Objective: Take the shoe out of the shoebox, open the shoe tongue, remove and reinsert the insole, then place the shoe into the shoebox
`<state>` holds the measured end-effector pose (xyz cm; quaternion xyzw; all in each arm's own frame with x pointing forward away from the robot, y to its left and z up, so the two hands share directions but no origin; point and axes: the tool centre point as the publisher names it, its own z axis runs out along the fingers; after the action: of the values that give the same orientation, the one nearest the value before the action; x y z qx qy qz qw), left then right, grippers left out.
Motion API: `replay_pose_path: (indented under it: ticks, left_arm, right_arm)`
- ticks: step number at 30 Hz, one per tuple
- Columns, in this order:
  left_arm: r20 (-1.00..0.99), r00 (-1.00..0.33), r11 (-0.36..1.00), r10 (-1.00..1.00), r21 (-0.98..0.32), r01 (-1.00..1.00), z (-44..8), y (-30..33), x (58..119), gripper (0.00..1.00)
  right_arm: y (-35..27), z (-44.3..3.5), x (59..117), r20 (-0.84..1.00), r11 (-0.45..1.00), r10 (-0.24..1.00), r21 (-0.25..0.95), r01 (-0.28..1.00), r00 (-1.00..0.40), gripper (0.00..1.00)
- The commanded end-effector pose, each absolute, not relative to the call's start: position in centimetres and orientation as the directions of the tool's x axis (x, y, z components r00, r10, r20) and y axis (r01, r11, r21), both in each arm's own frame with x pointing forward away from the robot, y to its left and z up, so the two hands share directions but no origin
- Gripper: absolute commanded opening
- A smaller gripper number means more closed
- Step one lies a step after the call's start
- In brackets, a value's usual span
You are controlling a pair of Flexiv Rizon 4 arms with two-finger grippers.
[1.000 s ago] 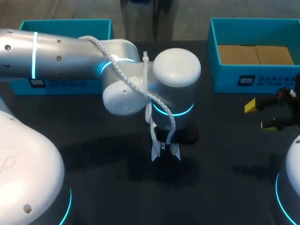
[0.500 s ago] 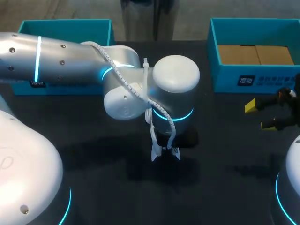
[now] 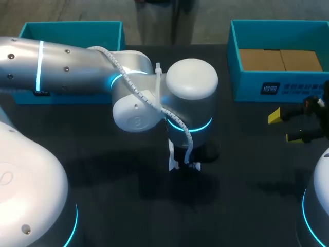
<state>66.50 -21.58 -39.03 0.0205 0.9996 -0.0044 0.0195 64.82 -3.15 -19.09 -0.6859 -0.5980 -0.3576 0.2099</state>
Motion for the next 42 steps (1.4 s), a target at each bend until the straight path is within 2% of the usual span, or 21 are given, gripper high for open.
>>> replay_pose_path:
  ticks: [1,14,30,42]
  left_arm:
    - [-0.009,-1.000,1.000,0.023,0.008,0.023,-36.9,-21.0,66.1,0.00]
    - [0.052,-0.999,0.999,0.017,-0.049,0.014,-27.7,-20.2,65.2,0.00]
    - [0.011,-0.999,0.999,0.032,0.006,0.032,-17.4,-17.5,64.7,0.00]
    - [0.011,-0.999,0.999,0.032,0.006,0.032,-17.4,-17.5,64.7,0.00]
  right_arm:
    - [-3.2,-18.8,63.6,0.739,-0.316,0.673,0.248,0.916,0.032,1.00]
    - [-3.2,-18.8,63.6,0.739,-0.316,0.673,0.248,0.916,0.032,1.00]
    - [-3.2,-18.8,63.6,0.739,-0.316,0.673,0.248,0.916,0.032,1.00]
    - [-3.2,-18.8,63.6,0.739,-0.316,0.673,0.248,0.916,0.032,1.00]
